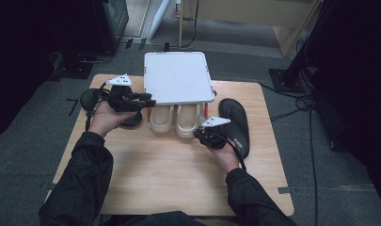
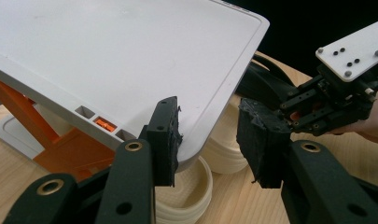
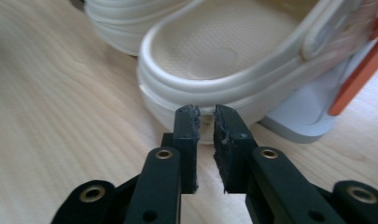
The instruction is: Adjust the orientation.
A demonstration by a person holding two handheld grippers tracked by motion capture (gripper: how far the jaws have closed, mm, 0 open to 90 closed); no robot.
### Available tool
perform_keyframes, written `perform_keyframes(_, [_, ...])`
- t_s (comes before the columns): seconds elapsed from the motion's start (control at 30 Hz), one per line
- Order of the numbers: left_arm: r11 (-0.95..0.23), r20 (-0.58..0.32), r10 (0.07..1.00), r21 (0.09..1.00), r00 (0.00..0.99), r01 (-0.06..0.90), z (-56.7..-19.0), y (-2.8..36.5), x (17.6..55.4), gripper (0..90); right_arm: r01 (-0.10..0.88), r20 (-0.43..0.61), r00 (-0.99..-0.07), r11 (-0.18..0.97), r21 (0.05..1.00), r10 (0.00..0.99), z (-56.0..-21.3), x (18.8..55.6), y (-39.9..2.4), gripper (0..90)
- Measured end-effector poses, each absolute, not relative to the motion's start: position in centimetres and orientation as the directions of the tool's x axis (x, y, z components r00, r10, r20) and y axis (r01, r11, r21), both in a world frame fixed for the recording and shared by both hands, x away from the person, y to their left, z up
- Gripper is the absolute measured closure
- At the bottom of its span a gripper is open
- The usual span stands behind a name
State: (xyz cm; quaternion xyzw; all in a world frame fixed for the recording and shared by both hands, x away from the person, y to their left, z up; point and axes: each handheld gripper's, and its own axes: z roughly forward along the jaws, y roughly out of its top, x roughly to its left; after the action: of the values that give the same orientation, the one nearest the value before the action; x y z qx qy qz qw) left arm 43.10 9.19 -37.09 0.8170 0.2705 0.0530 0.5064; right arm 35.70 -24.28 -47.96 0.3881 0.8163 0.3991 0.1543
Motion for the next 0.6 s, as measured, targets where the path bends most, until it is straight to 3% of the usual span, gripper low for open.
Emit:
perform_keyframes(0.37, [-0.341, -0.187, 0.496, 0.856, 0.848, 0.388, -37.1, 9.2, 43.1, 59.3, 0.461, 0.063, -0.739, 0.435, 0.774, 0.671, -48.1, 34.8, -22.0, 81.5])
perform_keyframes(0.6, [-0.338, -0.191, 0.497, 0.856, 0.847, 0.391, -37.1, 9.2, 43.1, 59.4, 0.457, 0.032, -0.714, 0.431, 0.778, 0.7, -48.4, 35.5, -21.7, 82.5])
